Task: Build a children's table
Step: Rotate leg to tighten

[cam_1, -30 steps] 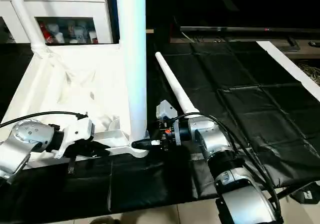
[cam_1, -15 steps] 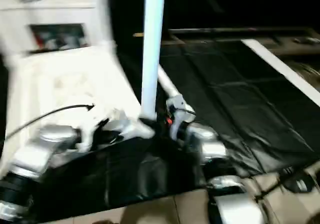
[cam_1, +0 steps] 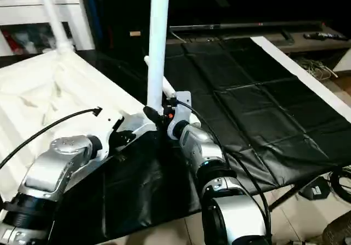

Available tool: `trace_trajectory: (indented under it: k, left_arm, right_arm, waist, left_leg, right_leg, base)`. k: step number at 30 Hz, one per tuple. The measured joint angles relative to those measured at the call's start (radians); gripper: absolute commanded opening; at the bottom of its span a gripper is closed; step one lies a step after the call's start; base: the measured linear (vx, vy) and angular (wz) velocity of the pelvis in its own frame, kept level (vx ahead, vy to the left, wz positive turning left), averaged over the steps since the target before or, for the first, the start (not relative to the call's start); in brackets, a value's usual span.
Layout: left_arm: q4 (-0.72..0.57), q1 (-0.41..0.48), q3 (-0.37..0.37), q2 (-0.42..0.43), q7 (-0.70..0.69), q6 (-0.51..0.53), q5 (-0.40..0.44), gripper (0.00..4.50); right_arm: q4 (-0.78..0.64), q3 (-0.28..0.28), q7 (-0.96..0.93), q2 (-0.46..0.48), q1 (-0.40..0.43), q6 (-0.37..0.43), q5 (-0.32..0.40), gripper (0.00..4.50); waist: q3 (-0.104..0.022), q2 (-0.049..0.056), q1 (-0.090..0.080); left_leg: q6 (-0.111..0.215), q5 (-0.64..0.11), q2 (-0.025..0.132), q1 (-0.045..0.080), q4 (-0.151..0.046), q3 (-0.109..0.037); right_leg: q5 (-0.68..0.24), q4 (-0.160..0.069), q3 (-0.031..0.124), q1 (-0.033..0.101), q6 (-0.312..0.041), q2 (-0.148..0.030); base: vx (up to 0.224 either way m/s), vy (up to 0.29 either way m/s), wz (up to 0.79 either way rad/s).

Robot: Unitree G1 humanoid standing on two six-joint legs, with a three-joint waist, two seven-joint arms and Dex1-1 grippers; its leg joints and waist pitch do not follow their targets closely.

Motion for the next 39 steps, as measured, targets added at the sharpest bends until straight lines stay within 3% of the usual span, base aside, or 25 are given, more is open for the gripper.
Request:
trace_trajectory:
  k: [3,5,8,9,11,16,20,23,28,34,39]
  left_arm:
    - [0.003,0.000,-0.007,0.022,-0.010,-0.005,-0.002,0.00]
    - [0.009,0.000,-0.008,0.039,-0.031,-0.018,-0.003,0.00]
    - [0.024,0.000,-0.017,0.073,-0.076,-0.060,-0.007,0.00]
    - [0.028,0.000,-0.019,0.081,-0.090,-0.071,-0.007,0.00]
    - [0.035,0.000,-0.029,0.103,-0.115,-0.096,-0.011,0.00]
    - [0.052,-0.001,-0.051,0.187,-0.202,-0.164,-0.021,0.00]
    - [0.071,0.000,-0.062,0.237,-0.274,-0.228,-0.020,0.00]
    - [0.100,0.005,-0.087,0.301,-0.375,-0.339,-0.023,0.00]
    - [0.135,0.005,-0.095,0.338,-0.481,-0.418,-0.046,0.00]
    - [0.152,0.004,-0.113,0.367,-0.576,-0.457,-0.061,0.00]
    - [0.154,0.003,-0.135,0.378,-0.629,-0.494,-0.066,0.00]
  right_arm:
    - [0.023,-0.033,0.035,0.008,0.001,0.009,0.041,3.45]
    - [0.028,-0.040,0.064,0.006,0.014,0.014,0.056,3.77]
    - [0.019,-0.037,0.141,-0.015,0.033,0.027,0.062,3.79]
    - [0.013,-0.036,0.162,-0.022,0.039,0.032,0.062,4.10]
    - [-0.007,-0.022,0.210,-0.042,0.055,0.047,0.062,4.19]
    - [-0.052,0.031,0.352,-0.102,0.130,0.076,0.047,4.44]
    - [-0.102,0.061,0.411,-0.146,0.150,0.050,0.027,4.44]
    - [-0.187,0.104,0.504,-0.204,0.157,0.027,0.010,4.44]
    - [-0.246,0.158,0.646,-0.268,0.156,0.028,-0.009,4.44]
    - [-0.251,0.246,0.787,-0.308,0.156,-0.012,-0.053,4.44]
    - [-0.249,0.287,0.811,-0.312,0.148,-0.060,-0.089,4.44]
  waist:
    - [0.001,0.001,0.000]
    - [0.001,0.001,0.000]
    - [0.001,0.001,0.004]
    - [0.001,0.002,0.005]
    - [0.001,0.002,0.010]
    - [0.002,0.004,0.017]
    - [0.003,0.005,0.026]
    - [0.004,0.007,0.041]
    - [0.004,0.007,0.068]
    - [0.003,0.007,0.072]
    - [0.003,0.007,0.077]
  left_leg:
    - [0.000,0.000,0.000,0.001,0.000,0.000]
    - [0.000,0.000,0.000,0.001,0.000,0.000]
    - [0.000,0.000,0.000,0.000,0.000,0.000]
    - [0.000,0.000,0.000,0.000,0.000,0.000]
    - [0.000,0.000,0.000,-0.001,0.000,0.000]
    - [0.000,0.000,0.000,-0.007,0.001,0.000]
    - [0.000,0.000,0.000,-0.009,0.002,0.000]
    - [0.000,0.000,0.000,-0.009,0.002,0.000]
    - [0.000,0.000,0.000,-0.009,0.003,0.001]
    - [0.000,0.000,0.001,-0.009,0.004,0.002]
    - [0.000,0.000,0.001,-0.009,0.004,0.002]
  right_leg:
    - [0.000,0.000,0.000,0.000,-0.001,0.000]
    - [0.001,0.000,0.000,0.000,-0.001,0.000]
    - [0.001,0.000,0.000,0.000,-0.001,0.000]
    - [0.001,0.000,0.000,-0.001,-0.001,0.000]
    - [0.001,0.000,0.000,-0.001,-0.001,0.000]
    - [0.001,0.001,0.000,-0.006,-0.001,0.000]
    - [0.001,0.002,0.000,-0.008,-0.001,0.000]
    - [0.001,0.002,0.000,-0.008,-0.001,0.000]
    - [0.001,0.002,0.000,-0.007,-0.001,-0.001]
    - [0.001,0.002,0.000,-0.007,-0.001,-0.001]
    - [0.001,0.002,0.000,-0.007,-0.001,-0.001]
  base:
    - [0.000,0.000,0.00]
    - [0.000,0.000,0.00]
    - [0.000,0.000,0.00]
    - [0.000,0.000,0.00]
    - [0.000,0.000,0.00]
    - [0.000,0.000,0.00]
    - [0.000,0.000,0.00]
    - [0.000,0.000,0.00]
    - [0.000,0.000,0.00]
    - [0.000,0.000,0.00]
    - [0.000,0.000,0.00]
